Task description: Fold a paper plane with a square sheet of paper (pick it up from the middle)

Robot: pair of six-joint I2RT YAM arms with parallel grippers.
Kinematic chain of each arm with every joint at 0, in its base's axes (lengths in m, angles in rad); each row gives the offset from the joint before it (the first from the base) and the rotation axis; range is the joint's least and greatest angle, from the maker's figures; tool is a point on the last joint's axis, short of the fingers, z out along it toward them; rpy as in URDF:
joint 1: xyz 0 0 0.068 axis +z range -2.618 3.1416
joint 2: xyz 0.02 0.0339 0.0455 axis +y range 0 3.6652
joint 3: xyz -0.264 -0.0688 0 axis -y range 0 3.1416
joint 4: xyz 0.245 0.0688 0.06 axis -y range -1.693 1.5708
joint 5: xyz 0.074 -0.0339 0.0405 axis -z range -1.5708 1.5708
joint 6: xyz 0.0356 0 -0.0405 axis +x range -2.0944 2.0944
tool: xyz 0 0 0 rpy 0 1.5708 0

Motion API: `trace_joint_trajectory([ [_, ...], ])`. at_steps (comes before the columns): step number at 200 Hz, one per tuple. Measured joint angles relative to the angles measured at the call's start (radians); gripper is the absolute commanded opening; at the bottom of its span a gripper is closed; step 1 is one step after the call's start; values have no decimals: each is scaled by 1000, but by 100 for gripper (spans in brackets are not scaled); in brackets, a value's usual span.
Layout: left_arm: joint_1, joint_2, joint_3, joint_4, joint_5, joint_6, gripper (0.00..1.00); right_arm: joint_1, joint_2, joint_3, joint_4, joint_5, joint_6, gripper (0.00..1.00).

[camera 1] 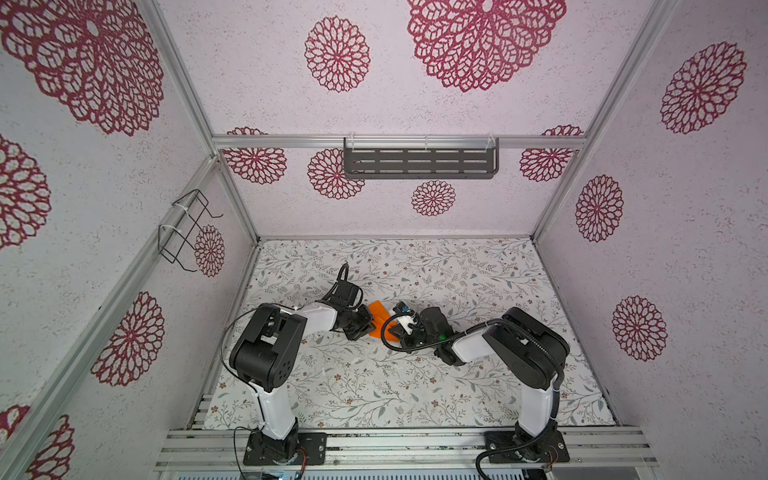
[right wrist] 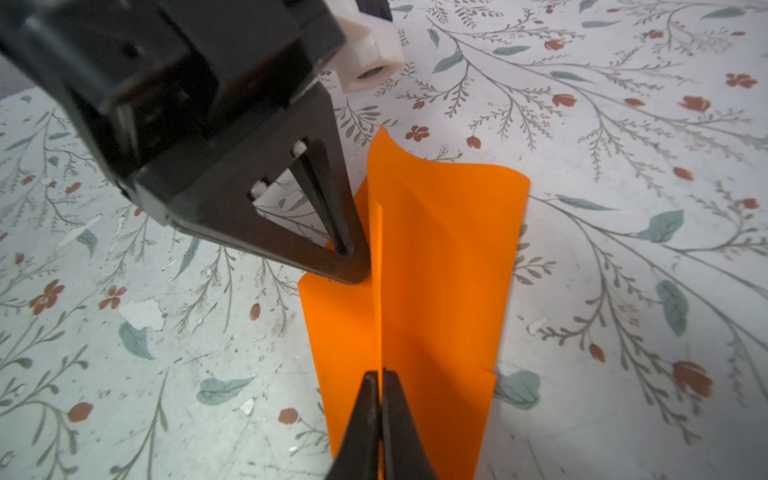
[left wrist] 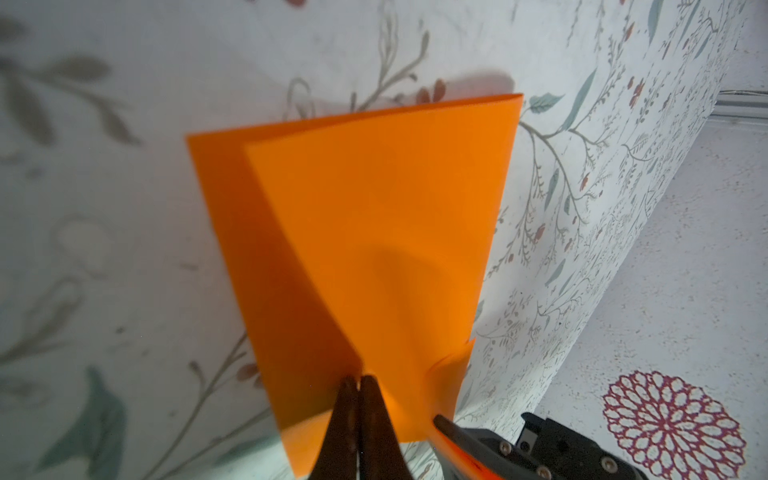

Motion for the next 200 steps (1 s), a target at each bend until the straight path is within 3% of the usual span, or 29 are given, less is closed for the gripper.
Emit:
trace_joint_trajectory([
  [91, 0, -95, -36, 60, 2, 0, 19, -40, 43, 7, 90, -100, 284, 5],
  [115, 0, -87, -37, 90, 19, -4, 26, -54, 53, 7, 119, -119, 346, 5],
  [153, 0, -51, -36, 133, 45, -24, 34, -64, 70, 7, 138, -136, 407, 5],
  [200, -2, -8, -34, 154, 59, -39, 37, -70, 93, 7, 146, -144, 454, 9],
])
